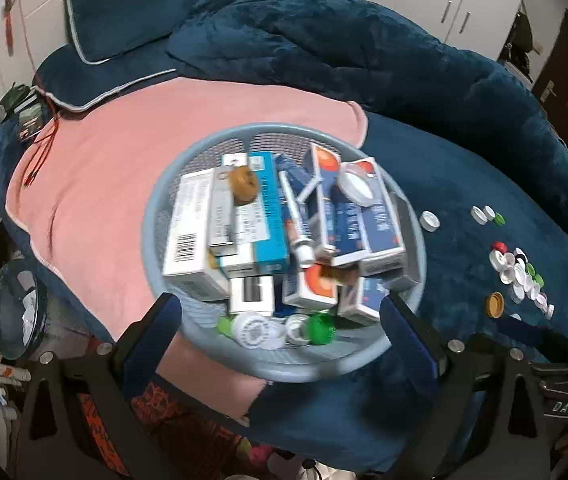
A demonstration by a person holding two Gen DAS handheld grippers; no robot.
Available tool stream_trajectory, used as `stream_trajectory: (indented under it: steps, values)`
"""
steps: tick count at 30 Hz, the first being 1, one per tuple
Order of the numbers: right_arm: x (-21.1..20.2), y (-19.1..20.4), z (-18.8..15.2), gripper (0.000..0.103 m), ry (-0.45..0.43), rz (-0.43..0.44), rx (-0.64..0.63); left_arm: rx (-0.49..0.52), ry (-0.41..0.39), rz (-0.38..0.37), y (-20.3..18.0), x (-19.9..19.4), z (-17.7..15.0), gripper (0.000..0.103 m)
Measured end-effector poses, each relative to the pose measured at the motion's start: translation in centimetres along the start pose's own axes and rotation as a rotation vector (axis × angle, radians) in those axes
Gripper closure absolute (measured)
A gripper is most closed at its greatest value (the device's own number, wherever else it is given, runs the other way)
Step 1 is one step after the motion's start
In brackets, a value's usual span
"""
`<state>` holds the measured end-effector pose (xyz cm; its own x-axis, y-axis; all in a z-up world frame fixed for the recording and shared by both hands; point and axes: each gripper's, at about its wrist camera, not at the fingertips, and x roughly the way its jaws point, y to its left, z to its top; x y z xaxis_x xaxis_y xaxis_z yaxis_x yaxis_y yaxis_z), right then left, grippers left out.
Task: Organize objects
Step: 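Grasp a gold cap with the left gripper while the right gripper grasps a white cap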
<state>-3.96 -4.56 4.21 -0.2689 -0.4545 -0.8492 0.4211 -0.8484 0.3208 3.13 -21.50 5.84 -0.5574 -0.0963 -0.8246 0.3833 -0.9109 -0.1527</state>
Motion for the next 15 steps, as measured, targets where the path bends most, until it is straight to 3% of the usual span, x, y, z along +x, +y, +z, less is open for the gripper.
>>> stream_trajectory:
  steps: [8, 15]
  values:
    - [-1.1, -4.8, -1.6, 0.005, 0.010, -0.056, 0.094, 0.063, 0.000, -0.027, -3.7, 0.1, -0.1, 0.003]
    - [-2.1, -12.1, -3.5, 0.005, 0.004, -0.183, 0.236, 0.175, 0.008, -0.084, -9.2, 1.0, -0.7, 0.003]
